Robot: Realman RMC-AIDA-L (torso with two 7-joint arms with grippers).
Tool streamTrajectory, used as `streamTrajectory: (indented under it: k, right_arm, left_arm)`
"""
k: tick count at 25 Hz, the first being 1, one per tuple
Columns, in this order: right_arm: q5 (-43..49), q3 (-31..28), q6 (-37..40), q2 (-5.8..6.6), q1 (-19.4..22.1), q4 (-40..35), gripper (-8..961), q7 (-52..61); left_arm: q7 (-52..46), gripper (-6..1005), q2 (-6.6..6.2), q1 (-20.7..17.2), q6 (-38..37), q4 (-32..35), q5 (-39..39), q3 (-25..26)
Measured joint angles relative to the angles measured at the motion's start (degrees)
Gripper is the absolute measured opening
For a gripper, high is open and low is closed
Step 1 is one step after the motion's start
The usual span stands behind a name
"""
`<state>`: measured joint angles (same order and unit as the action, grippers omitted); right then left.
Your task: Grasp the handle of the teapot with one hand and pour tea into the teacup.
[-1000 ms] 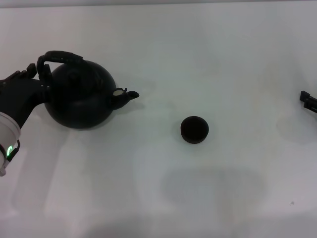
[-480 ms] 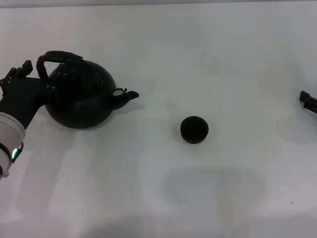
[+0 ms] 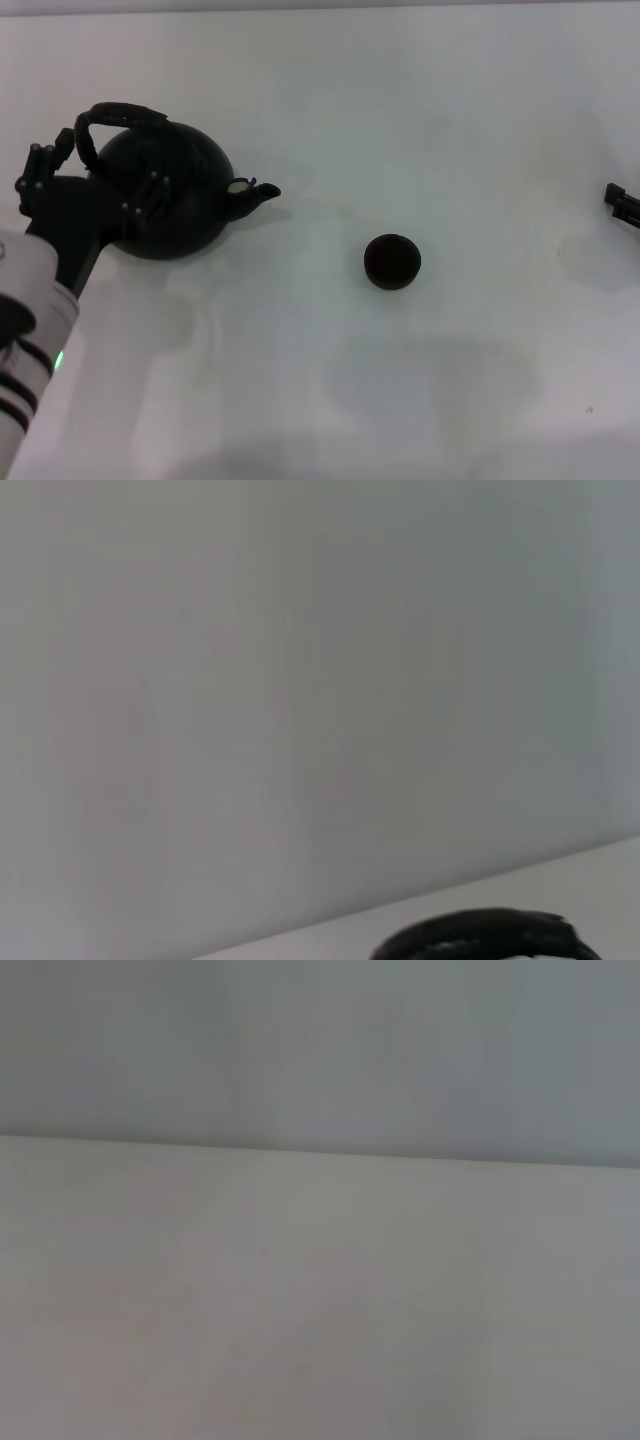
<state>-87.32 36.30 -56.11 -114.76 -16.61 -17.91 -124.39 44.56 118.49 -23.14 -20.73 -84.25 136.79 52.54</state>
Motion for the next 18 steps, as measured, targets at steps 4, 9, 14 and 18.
streamTrajectory:
  k: [4, 9, 14, 18]
  right_arm:
    - [0.39, -0.18, 0.00, 0.38, -0.01, -0.05, 856, 0.15]
    - [0.53, -0.27, 0.24, 1.13, 0.04, -0.11, 855, -0.14]
    - [0.38, -0.71, 1.05, 2.06, 0.35, -1.52, 854, 0.05]
    - [0.05, -2.50, -2.64, 1.92, 0.83, -4.11, 854, -0.03]
  left_arm:
    - [-0.19, 885, -0.44, -3.09, -4.90, 0.35, 2.69, -3.02]
    - [-7.04, 882, -3.17, -2.37, -16.16, 6.90, 5.90, -8.00]
    - [-28.22, 880, -6.52, 6.68, -35.89, 23.95, 11.81, -13.29]
    - [-44.01, 880, -6.74, 11.60, -51.02, 37.99, 12.06, -13.83]
